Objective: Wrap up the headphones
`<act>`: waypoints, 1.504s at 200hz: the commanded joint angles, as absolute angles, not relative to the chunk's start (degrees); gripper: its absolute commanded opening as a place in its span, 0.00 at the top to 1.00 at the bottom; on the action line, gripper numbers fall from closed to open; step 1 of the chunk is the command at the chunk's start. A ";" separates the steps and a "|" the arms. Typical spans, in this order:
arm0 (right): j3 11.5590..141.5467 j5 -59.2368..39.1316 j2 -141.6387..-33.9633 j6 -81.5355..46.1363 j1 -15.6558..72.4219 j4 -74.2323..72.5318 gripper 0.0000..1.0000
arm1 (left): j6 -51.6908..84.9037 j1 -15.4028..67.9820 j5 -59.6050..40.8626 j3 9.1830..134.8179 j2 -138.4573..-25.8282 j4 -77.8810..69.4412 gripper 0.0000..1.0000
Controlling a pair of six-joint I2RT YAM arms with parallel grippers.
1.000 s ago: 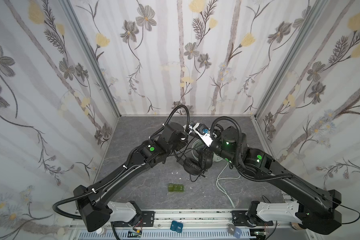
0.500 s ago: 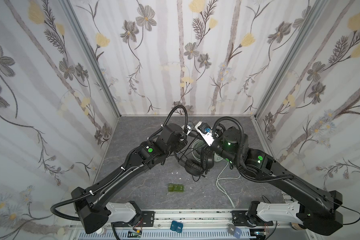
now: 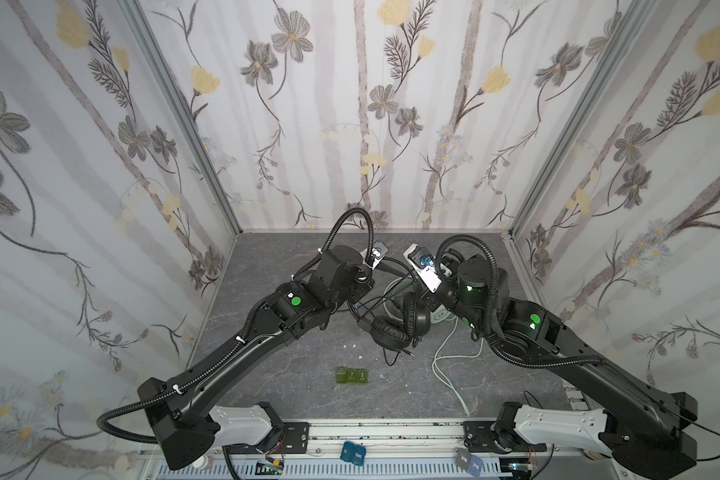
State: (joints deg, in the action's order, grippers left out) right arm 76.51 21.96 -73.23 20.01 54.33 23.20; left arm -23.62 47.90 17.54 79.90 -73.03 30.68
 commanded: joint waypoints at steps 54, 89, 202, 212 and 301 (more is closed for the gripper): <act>74.47 22.21 -71.37 19.31 48.46 18.90 0.90 | -23.40 47.90 16.05 84.77 -72.47 34.13 1.00; 71.83 19.68 -70.56 17.36 45.74 15.05 0.87 | -20.84 47.82 15.73 86.52 -70.75 33.43 1.00; 64.42 9.55 -69.15 9.16 36.81 -1.01 0.78 | -11.85 46.59 5.11 95.45 -70.66 32.99 1.00; 64.42 8.04 -69.88 8.34 36.16 -2.79 0.78 | -10.29 46.42 3.32 97.11 -70.66 33.08 1.00; 65.77 -1.42 -79.32 2.36 34.37 -17.14 0.84 | 1.74 43.91 -4.80 103.31 -70.74 27.66 1.00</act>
State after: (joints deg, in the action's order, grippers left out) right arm 64.77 1.74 -77.41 5.10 34.54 -10.41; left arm -3.97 44.45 -1.63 102.17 -70.76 34.48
